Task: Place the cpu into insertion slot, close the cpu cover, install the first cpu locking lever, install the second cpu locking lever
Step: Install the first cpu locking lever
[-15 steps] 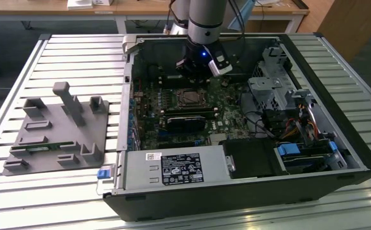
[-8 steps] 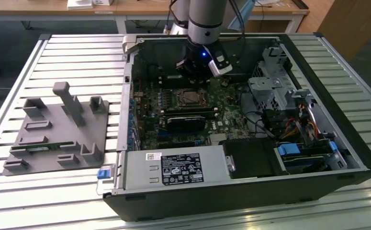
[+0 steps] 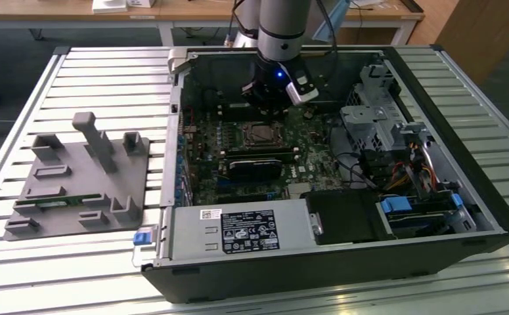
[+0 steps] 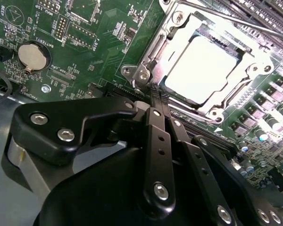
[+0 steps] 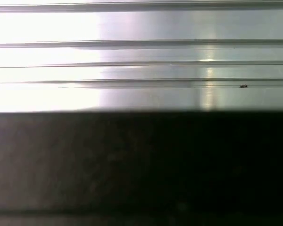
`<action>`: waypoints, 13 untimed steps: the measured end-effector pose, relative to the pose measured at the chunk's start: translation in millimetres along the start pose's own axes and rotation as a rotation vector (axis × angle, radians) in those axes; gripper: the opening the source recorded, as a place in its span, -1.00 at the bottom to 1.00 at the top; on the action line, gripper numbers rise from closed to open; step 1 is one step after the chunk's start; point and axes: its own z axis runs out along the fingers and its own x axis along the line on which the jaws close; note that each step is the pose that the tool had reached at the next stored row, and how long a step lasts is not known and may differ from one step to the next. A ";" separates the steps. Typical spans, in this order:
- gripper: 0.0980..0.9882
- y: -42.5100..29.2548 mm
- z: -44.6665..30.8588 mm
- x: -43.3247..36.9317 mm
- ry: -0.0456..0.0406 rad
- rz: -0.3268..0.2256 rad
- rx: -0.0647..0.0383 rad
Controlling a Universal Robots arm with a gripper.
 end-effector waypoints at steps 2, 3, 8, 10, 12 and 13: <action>-0.98 0.5 0.3 0.0 -0.0003 0.000 0.000; -0.98 0.8 0.3 -0.1 -0.0005 0.000 -0.001; -0.98 1.3 -7.4 0.0 -0.0005 0.000 -0.001; -0.98 1.6 -12.3 0.0 -0.0005 0.000 -0.001; -0.98 1.8 -17.5 0.1 -0.0004 0.000 0.000; -0.98 1.8 -18.0 0.1 -0.0005 0.000 0.000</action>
